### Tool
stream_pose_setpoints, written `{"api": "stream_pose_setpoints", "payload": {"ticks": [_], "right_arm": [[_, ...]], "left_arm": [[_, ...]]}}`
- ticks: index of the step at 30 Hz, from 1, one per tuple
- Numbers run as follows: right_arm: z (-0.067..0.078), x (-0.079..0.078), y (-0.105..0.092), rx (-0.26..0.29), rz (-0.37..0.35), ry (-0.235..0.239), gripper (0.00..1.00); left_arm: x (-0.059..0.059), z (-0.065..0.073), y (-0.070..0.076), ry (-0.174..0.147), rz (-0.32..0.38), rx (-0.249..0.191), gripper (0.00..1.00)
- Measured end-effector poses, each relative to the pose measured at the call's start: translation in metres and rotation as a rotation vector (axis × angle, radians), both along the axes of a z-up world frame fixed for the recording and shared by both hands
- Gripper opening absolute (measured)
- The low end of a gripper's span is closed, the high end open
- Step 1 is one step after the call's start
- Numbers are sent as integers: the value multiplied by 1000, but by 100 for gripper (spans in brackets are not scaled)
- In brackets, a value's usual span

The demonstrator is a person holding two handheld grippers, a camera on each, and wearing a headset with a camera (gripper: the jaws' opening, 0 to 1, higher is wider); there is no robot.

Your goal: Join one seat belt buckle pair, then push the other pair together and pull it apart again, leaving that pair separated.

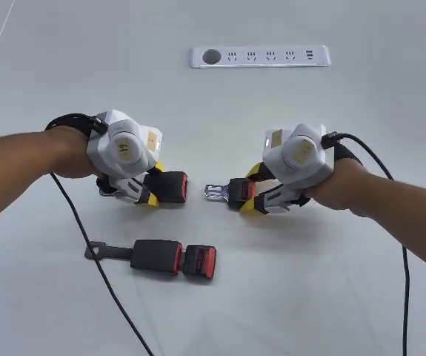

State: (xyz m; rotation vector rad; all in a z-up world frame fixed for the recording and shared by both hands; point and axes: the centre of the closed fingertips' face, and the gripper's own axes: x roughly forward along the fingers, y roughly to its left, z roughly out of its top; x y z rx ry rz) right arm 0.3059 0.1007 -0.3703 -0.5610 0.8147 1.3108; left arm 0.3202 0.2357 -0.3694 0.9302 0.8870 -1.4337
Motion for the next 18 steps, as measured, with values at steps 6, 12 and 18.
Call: {"api": "stream_pose_setpoints", "payload": {"ticks": [6,12,18], "right_arm": [[3,-3,-25,-17,-12,10,34],[2,-2,-42,-29,-21,8,34],[-3,-6,-54,-32,-27,11,34]], "left_arm": [[0,0,0,1,0,2,34],[-1,0,-1,1,-1,1,34],[-1,0,0,-1,2,2,34]]}}
